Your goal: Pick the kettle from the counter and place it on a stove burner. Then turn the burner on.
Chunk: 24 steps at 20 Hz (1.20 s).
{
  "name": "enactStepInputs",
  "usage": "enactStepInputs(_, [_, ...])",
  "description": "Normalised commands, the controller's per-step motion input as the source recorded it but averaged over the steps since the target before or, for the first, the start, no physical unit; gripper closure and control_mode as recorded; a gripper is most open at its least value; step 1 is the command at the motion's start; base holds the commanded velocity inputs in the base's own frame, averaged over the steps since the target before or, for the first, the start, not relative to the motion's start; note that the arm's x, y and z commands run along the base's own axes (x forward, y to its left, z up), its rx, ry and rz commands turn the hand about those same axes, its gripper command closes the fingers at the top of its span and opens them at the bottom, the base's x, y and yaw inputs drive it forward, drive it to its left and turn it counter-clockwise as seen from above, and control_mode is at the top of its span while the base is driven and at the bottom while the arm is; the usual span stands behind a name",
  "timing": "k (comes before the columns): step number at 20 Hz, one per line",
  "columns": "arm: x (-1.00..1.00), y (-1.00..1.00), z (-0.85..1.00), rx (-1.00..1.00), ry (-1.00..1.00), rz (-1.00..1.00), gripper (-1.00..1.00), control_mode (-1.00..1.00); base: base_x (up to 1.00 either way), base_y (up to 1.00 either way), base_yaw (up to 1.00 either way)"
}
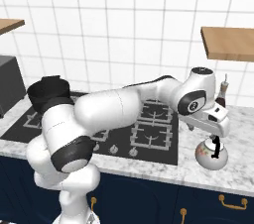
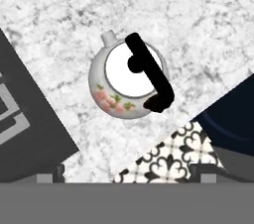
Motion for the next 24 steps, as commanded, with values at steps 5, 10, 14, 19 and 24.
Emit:
enactStepInputs(5, [0.01, -0.81, -0.19, 0.08, 0.06, -0.03, -1.0, -1.0, 0.0, 0.0, 0.0])
enactStepInputs(10, [0.14, -0.23, -0.33, 0.02, 0.02, -0.02, -1.0, -1.0, 0.0, 0.0, 0.0])
enactStepInputs(14, [0.26, -0.2, -0.36, 0.18, 0.01, 0.0, -1.0, -1.0, 0.0, 0.0, 0.0])
enactStepInputs(19, [0.25, -0.23, -0.04, 0.0, 0.0, 0.02, -1.0, -1.0, 0.0, 0.0, 0.0])
enactStepInputs(24, [0.01, -0.11, -0.01, 0.01, 0.0, 0.03, -1.0, -1.0, 0.0, 0.0, 0.0])
